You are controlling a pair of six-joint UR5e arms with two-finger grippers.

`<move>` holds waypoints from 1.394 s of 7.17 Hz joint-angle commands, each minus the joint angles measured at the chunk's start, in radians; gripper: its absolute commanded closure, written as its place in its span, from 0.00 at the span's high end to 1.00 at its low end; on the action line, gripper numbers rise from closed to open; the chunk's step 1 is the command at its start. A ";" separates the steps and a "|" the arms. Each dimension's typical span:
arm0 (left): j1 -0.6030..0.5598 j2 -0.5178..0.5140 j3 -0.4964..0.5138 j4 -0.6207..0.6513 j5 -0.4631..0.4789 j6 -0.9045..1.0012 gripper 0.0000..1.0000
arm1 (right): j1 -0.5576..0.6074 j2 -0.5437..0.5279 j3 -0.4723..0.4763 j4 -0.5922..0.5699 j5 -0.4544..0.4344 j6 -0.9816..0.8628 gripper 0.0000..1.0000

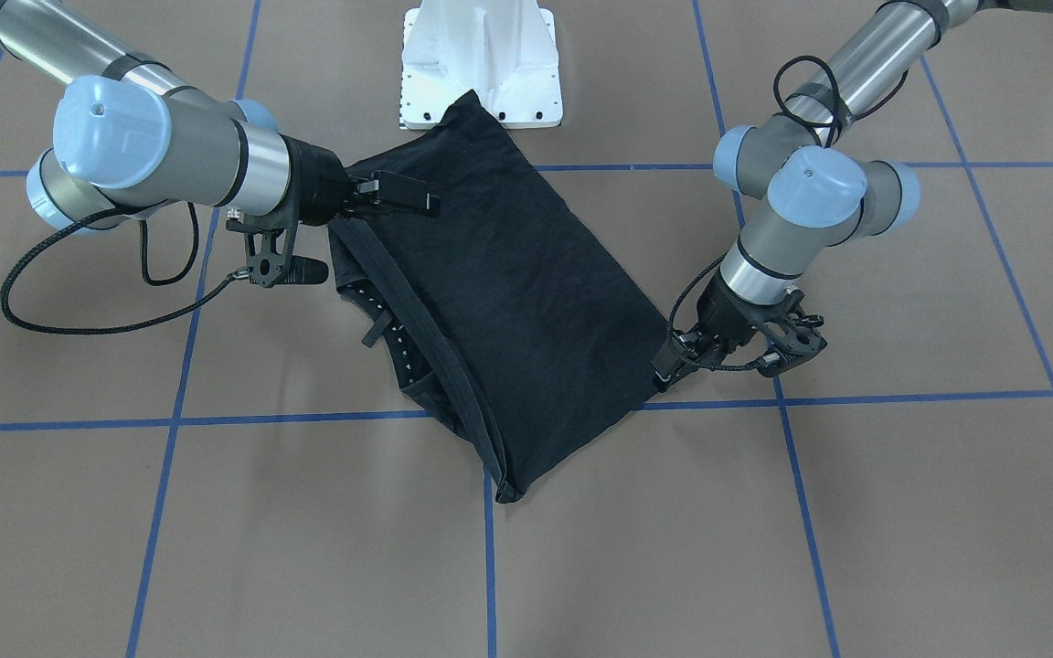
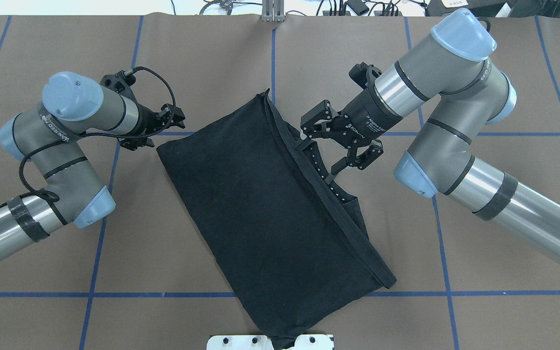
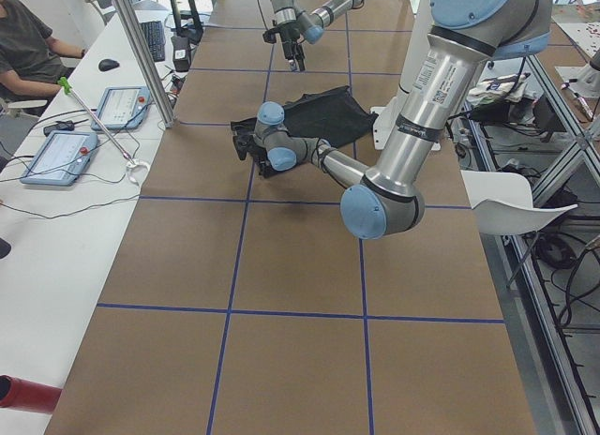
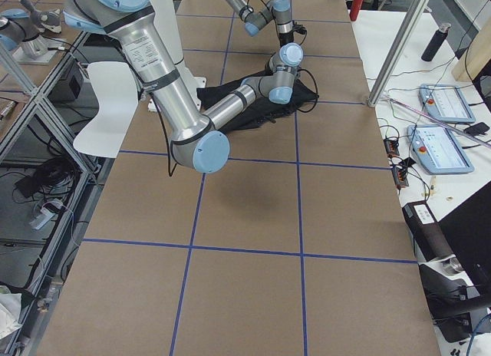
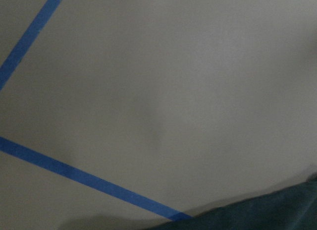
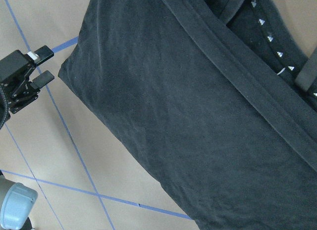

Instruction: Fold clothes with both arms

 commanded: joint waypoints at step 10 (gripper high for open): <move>0.045 0.000 -0.032 0.063 0.005 0.059 0.07 | 0.018 0.009 0.003 0.000 -0.005 0.013 1.00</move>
